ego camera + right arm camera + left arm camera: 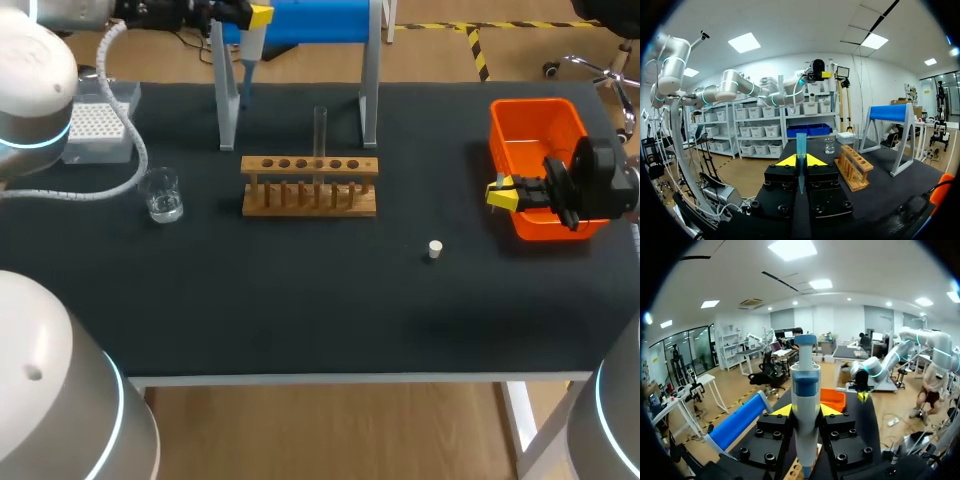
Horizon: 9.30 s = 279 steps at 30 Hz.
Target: Invert the test tube, pick up the pipette, mount the tip to pipette, aspirate from beaker and dispense into the tube, eject the tip, return the pipette, and cap with the stopper.
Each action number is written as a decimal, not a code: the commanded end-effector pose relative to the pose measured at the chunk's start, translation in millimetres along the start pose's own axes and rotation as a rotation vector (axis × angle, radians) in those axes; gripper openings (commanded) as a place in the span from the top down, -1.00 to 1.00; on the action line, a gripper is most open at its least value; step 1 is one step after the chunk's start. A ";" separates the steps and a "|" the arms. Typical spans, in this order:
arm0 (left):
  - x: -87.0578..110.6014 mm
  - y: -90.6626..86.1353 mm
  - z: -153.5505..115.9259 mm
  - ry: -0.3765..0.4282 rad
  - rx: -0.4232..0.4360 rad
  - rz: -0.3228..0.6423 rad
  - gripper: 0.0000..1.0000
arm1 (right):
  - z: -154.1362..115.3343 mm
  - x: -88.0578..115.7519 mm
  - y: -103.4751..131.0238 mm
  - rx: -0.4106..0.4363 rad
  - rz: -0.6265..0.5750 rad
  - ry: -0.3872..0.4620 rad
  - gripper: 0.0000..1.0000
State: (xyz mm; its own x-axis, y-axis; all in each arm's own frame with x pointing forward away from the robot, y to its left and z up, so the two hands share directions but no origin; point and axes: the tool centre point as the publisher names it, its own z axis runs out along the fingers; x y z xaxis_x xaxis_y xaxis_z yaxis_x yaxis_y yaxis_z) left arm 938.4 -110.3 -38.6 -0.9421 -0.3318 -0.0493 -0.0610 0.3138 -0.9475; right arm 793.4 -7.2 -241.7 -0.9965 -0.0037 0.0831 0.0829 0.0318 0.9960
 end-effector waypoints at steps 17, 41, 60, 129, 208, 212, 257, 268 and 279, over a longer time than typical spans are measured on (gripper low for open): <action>-3.5 -1.1 -0.4 0.055 -0.003 0.001 1.00 | -0.3 1.3 0.3 0.002 -0.001 -0.002 1.00; 77.8 -21.6 -9.9 0.235 0.115 0.027 1.00 | -0.3 1.3 0.3 0.002 -0.001 -0.002 1.00; 182.9 -44.7 -28.4 0.369 0.234 -0.021 1.00 | -0.3 1.3 0.3 0.002 -0.001 -0.002 1.00; 192.2 -46.1 -31.1 0.370 0.252 0.065 1.00 | 115.0 12.2 23.5 0.004 -0.038 -0.002 1.00; 203.6 -52.2 -33.4 0.264 0.245 0.042 1.00 | 240.8 42.8 49.9 -0.007 -0.041 0.014 1.00; 206.3 -52.7 -31.9 0.247 0.252 0.031 1.00 | 240.8 42.8 49.9 -0.007 -0.041 0.014 1.00; 208.1 -53.1 -31.2 0.243 0.258 0.032 1.00 | 264.4 59.3 53.3 -0.013 -0.002 0.015 1.00; 208.1 -53.1 -31.2 0.243 0.258 0.032 1.00 | 263.6 62.4 57.8 -0.017 -0.008 0.008 1.00; 208.1 -53.1 -31.2 0.243 0.258 0.032 1.00 | 263.6 63.6 61.8 -0.018 -0.024 0.008 1.00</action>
State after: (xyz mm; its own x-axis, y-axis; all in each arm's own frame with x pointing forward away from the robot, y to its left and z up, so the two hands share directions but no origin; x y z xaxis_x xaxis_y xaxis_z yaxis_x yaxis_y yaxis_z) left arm 736.2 -168.8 12.8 -0.9950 -0.0941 -0.0334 0.0264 0.0738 -0.9969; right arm 734.7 258.2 -184.4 -0.9981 -0.0148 0.0592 0.0590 0.0123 0.9982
